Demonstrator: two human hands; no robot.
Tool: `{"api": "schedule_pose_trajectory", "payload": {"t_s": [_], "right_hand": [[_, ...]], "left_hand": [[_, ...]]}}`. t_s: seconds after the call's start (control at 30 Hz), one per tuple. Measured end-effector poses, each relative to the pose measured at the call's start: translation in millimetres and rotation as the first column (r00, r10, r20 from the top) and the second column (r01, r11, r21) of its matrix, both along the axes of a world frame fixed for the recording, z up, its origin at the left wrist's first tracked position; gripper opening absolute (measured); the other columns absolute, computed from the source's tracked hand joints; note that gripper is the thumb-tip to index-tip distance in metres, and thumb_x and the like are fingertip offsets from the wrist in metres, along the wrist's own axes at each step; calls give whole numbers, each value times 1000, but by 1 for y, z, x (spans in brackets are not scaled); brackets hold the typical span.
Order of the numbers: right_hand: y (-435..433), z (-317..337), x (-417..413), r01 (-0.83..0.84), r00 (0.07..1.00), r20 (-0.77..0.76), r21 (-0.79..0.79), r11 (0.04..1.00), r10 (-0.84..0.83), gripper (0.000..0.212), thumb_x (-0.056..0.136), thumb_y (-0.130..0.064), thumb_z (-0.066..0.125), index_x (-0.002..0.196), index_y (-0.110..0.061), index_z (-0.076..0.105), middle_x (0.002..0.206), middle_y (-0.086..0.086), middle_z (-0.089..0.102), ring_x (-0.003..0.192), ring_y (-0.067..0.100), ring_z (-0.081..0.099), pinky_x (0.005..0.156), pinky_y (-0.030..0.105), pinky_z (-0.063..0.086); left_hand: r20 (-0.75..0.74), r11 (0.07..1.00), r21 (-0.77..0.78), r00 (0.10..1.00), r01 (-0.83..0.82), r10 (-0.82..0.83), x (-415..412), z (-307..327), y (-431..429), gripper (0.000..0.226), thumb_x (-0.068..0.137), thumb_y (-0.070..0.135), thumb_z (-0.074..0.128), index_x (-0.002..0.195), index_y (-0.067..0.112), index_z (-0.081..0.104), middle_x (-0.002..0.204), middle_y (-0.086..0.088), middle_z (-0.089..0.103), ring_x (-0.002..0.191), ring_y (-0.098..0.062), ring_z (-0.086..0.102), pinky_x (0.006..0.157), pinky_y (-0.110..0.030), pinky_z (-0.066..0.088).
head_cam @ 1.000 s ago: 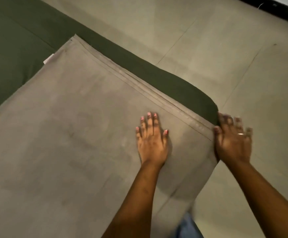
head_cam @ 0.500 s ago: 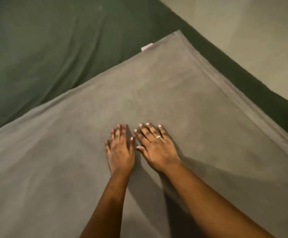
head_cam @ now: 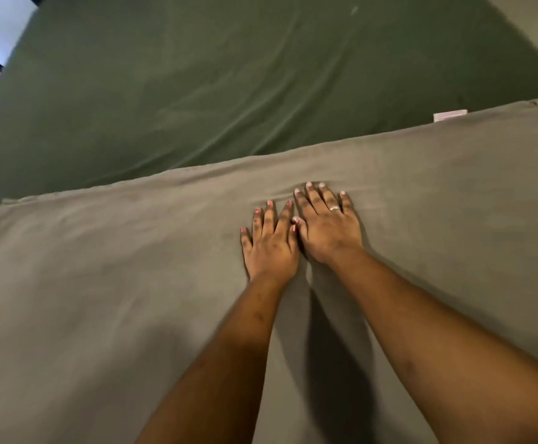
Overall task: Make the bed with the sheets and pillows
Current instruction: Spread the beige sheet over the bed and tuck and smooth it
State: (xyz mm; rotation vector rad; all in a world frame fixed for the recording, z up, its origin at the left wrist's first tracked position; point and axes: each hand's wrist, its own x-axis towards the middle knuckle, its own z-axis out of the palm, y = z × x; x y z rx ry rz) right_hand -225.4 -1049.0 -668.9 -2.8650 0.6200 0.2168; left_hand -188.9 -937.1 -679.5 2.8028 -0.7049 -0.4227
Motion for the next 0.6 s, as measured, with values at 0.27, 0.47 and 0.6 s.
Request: {"api": "schedule_pose_trajectory", "payload": {"t_s": [0.27, 0.47, 0.6], "right_hand": [[-30, -10, 46, -58, 998, 15, -12, 998, 58, 55, 101, -44, 16, 153, -33, 3, 161, -10, -2, 148, 14, -5, 118, 47, -5], [-67, -9, 49, -122, 991, 55, -16, 992, 122, 56, 99, -49, 16, 153, -33, 9, 160, -12, 5, 148, 12, 2, 118, 45, -1], [-115, -9, 30, 5, 997, 77, -49, 999, -1, 57, 98, -49, 21, 153, -32, 11, 160, -10, 9, 148, 14, 6, 118, 45, 1]], "left_hand": [[14, 991, 108, 996, -84, 83, 49, -5, -35, 51, 101, 49, 13, 149, 46, -3, 160, 10, -10, 147, -21, -13, 112, -62, -8], [-37, 989, 108, 994, -100, 105, 76, -3, -59, 51, 100, 53, 14, 147, 49, -6, 159, 11, -14, 146, -21, -15, 105, -72, -9], [-76, 989, 105, 991, -100, 108, 82, -4, -58, 52, 99, 56, 14, 146, 51, -7, 159, 13, -15, 146, -19, -16, 104, -71, -10]]}}
